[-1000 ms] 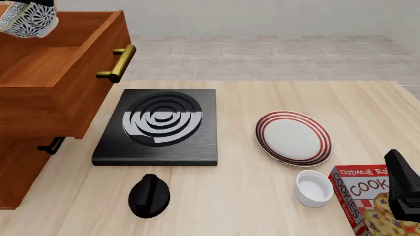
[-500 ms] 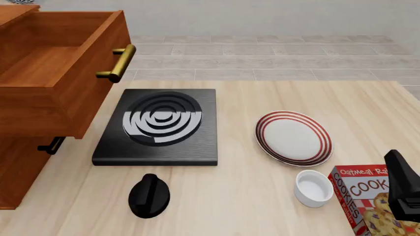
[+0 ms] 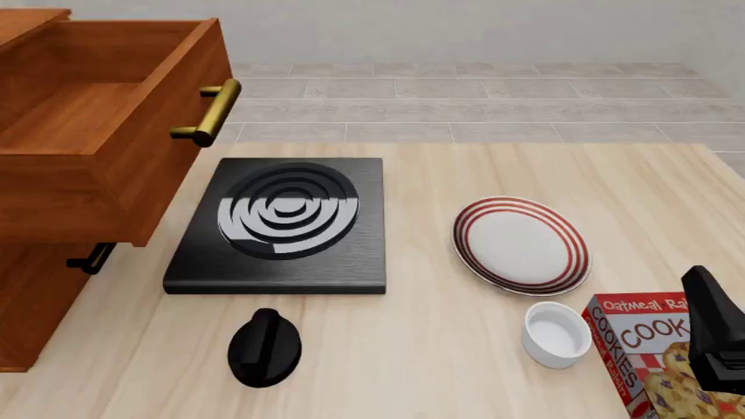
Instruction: Pick the akita bowl in the top layer of the wooden cabinet and place it on the plate.
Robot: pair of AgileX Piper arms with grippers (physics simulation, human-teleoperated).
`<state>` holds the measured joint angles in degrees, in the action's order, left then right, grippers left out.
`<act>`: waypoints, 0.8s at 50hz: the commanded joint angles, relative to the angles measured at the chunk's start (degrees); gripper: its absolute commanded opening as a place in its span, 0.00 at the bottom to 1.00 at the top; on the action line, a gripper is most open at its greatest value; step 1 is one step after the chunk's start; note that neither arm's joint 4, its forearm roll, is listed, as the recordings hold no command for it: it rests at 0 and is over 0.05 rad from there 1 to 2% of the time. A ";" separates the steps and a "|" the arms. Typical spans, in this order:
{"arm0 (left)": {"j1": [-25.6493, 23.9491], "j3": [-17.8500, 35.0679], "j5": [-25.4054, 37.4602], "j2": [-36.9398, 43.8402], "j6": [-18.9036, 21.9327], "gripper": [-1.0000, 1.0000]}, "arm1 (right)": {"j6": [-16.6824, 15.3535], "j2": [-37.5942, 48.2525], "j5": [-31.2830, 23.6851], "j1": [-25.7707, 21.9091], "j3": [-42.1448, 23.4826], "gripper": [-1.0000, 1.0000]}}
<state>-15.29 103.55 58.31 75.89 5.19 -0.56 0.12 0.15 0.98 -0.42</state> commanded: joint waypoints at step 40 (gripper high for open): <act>-8.83 0.31 -3.35 1.97 3.25 0.00 | 1.33 0.18 -0.33 0.84 0.02 1.00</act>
<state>-22.83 103.55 55.71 77.53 7.77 0.31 0.20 -0.01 1.55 -0.41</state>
